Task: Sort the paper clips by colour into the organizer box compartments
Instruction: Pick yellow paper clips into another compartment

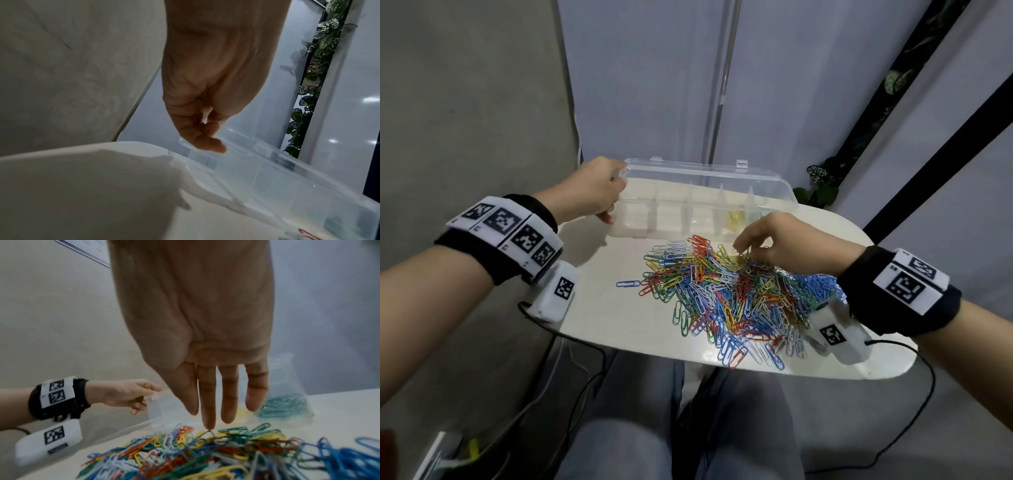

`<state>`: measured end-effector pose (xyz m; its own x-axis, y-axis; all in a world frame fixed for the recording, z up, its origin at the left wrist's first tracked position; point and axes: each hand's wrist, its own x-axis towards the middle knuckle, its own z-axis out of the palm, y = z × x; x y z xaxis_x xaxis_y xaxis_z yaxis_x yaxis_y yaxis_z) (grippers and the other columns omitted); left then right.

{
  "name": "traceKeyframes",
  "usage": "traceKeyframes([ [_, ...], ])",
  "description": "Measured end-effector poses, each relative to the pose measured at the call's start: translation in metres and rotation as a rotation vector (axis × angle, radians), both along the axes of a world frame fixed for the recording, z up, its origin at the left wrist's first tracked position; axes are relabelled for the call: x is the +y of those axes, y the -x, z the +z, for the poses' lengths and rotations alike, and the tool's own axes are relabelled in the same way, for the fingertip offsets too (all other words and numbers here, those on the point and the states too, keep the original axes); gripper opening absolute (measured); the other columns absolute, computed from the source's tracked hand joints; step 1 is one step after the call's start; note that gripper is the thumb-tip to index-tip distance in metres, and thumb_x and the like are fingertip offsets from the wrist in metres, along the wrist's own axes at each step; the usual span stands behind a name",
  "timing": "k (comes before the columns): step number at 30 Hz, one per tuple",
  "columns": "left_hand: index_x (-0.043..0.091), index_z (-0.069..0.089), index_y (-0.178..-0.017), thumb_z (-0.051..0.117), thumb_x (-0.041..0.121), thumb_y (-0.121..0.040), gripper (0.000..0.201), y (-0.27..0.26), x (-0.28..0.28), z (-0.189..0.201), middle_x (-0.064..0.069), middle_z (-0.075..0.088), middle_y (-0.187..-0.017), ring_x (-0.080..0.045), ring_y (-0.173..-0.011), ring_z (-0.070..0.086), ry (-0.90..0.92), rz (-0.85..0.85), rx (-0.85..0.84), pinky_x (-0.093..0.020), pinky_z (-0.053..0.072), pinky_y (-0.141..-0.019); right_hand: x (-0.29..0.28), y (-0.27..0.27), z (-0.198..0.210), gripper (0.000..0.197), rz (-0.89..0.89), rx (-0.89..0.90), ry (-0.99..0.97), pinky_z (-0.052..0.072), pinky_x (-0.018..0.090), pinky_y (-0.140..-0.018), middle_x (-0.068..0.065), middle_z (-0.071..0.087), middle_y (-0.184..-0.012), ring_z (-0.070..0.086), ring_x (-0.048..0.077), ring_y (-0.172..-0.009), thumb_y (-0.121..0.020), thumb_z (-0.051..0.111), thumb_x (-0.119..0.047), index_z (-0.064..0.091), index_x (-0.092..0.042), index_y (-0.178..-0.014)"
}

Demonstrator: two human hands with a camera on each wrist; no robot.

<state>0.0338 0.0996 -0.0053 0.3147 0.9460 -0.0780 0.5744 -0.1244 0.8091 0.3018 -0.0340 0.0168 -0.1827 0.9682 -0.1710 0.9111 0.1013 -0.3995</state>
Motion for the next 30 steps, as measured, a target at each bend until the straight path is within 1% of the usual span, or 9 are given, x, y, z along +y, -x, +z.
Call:
traceKeyframes([
  [2, 0.005, 0.037, -0.145, 0.036, 0.006, -0.102, 0.043, -0.003, 0.001, 0.001, -0.009, 0.040, -0.067, -0.021, -0.052, 0.039, 0.019, -0.003, -0.010, -0.023, 0.049, -0.036, 0.001, -0.002, -0.003, 0.023, -0.034, 0.006, -0.056, 0.039, 0.002, -0.061, 0.005, 0.072, -0.096, 0.058, 0.008, -0.075, -0.083, 0.067, -0.001, 0.073, -0.009, -0.104],
  [4, 0.007, 0.034, -0.147, 0.036, 0.006, -0.102, 0.045, -0.005, 0.002, 0.002, -0.008, 0.039, -0.067, -0.021, -0.053, 0.038, 0.030, 0.002, -0.014, -0.023, 0.049, -0.036, 0.003, 0.000, -0.008, 0.027, -0.061, -0.039, -0.066, 0.039, 0.010, -0.059, 0.005, 0.071, -0.098, 0.057, 0.011, -0.075, -0.081, 0.073, -0.007, 0.072, -0.011, -0.108],
  [8, 0.008, 0.034, -0.147, 0.037, 0.007, -0.102, 0.045, -0.005, 0.001, 0.000, -0.009, 0.039, -0.065, -0.021, -0.051, 0.039, 0.024, 0.018, -0.003, -0.023, 0.048, -0.035, 0.010, 0.008, -0.014, 0.049, -0.020, -0.154, 0.029, 0.037, 0.019, -0.071, 0.005, 0.067, -0.106, 0.054, 0.012, -0.083, -0.077, 0.080, -0.019, 0.065, -0.012, -0.123],
  [12, 0.006, 0.037, -0.145, 0.037, 0.006, -0.102, 0.043, -0.004, -0.001, 0.001, -0.009, 0.039, -0.064, -0.022, -0.050, 0.039, 0.024, 0.022, -0.011, -0.025, 0.050, -0.036, 0.013, 0.013, -0.013, 0.040, 0.005, -0.194, 0.044, 0.037, 0.020, -0.072, 0.004, 0.068, -0.102, 0.056, 0.015, -0.085, -0.074, 0.082, -0.023, 0.071, -0.011, -0.110],
  [16, 0.009, 0.035, -0.147, 0.037, 0.007, -0.102, 0.045, -0.003, -0.002, 0.000, -0.010, 0.041, -0.065, -0.021, -0.051, 0.041, 0.018, 0.015, 0.000, -0.032, 0.053, -0.045, 0.012, 0.015, -0.014, 0.022, 0.000, -0.162, 0.017, 0.039, 0.016, -0.058, 0.004, 0.069, -0.087, 0.058, 0.015, -0.074, -0.076, 0.080, -0.015, 0.075, -0.008, -0.096],
  [18, 0.010, 0.036, -0.146, 0.037, 0.008, -0.102, 0.045, -0.002, -0.001, -0.001, -0.009, 0.041, -0.065, -0.022, -0.051, 0.041, 0.022, 0.011, -0.004, -0.037, 0.054, -0.054, 0.013, 0.013, -0.015, 0.015, -0.021, -0.108, 0.011, 0.034, 0.006, -0.050, 0.005, 0.070, -0.080, 0.055, 0.008, -0.061, -0.076, 0.079, -0.011, 0.077, -0.005, -0.090],
  [21, 0.010, 0.036, -0.147, 0.037, 0.008, -0.102, 0.045, -0.002, -0.001, -0.002, -0.009, 0.042, -0.066, -0.023, -0.052, 0.041, 0.018, 0.017, -0.003, -0.038, 0.054, -0.056, 0.012, 0.008, -0.012, 0.010, -0.086, 0.057, 0.021, 0.041, 0.005, -0.051, 0.007, 0.074, -0.079, 0.057, 0.005, -0.059, -0.075, 0.080, -0.009, 0.078, -0.006, -0.084],
  [25, 0.011, 0.032, -0.149, 0.037, 0.009, -0.102, 0.047, -0.002, -0.001, -0.003, -0.009, 0.044, -0.066, -0.022, -0.052, 0.044, 0.006, 0.022, 0.010, -0.034, 0.054, -0.050, 0.009, -0.001, -0.006, 0.008, -0.197, 0.313, 0.100, 0.047, 0.025, -0.060, 0.001, 0.073, -0.070, 0.056, 0.011, -0.061, -0.076, 0.080, -0.011, 0.078, -0.007, -0.083],
  [30, 0.012, 0.031, -0.150, 0.036, 0.009, -0.102, 0.048, -0.002, -0.001, -0.004, -0.009, 0.044, -0.064, -0.022, -0.052, 0.043, -0.001, 0.025, 0.014, -0.033, 0.054, -0.051, 0.006, -0.006, -0.004, 0.003, -0.348, 0.599, 0.231, 0.041, 0.026, -0.051, 0.006, 0.065, -0.058, 0.048, 0.012, -0.050, -0.081, 0.070, 0.002, 0.072, 0.004, -0.080],
])
